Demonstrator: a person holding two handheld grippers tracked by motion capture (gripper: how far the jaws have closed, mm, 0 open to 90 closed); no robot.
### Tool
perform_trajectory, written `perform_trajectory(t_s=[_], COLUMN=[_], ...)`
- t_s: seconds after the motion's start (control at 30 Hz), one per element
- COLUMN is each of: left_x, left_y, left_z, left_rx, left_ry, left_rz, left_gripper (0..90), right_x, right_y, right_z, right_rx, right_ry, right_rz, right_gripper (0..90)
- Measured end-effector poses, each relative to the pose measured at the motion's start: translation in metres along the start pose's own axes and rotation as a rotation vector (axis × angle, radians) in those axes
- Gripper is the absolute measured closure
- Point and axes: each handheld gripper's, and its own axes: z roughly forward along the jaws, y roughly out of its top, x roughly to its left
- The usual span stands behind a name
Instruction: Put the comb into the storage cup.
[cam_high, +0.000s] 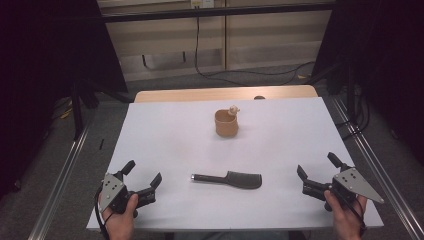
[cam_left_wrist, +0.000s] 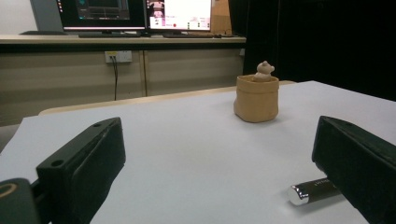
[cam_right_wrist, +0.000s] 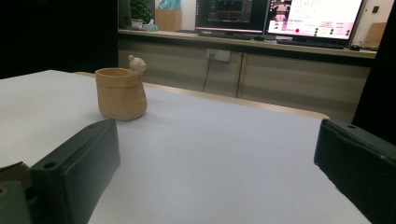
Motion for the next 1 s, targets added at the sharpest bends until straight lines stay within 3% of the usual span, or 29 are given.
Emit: perform_trajectory(t_s=[0.17, 0.4, 0.63, 0.73, 0.87, 0.93, 1.0], left_x=[0.0, 0.004, 0.002, 0.001, -0.001, -0.004, -0.004], left_y=[0.001, 0.003, 0.006, 0.007, 0.008, 0.01, 0.011], left_z=[-0.001, -0.003, -0.002, -0.003, -0.002, 0.001, 0.003], left_rx=[-0.003, 0.036, 0.037, 0.022, 0.022, 0.035, 0.057], left_ry=[-0.011, -0.054, -0.058, -0.054, -0.058, -0.044, -0.058], left_rz=[-0.013, -0.018, -0.004, 0.019, 0.02, 0.027, 0.026], left_gripper=[2.8, 2.9, 6.3, 5.4, 4.1, 3.6, 4.8], right_x=[0.0, 0.0, 0.0, -0.001, -0.001, 0.0, 0.001], right_y=[0.0, 0.0, -0.001, -0.001, -0.001, -0.001, -0.002], right_z=[0.0, -0.001, -0.001, -0.002, -0.001, 0.001, 0.001], right_rx=[0.001, 0.0, 0.0, 0.001, -0.003, 0.0, 0.003], right_ry=[0.001, 0.022, 0.039, 0.05, 0.05, 0.053, 0.06], right_rz=[0.002, 0.014, 0.014, 0.017, 0.025, 0.024, 0.02], right_gripper=[0.0, 0.0, 0.0, 0.0, 0.0, 0.0, 0.0])
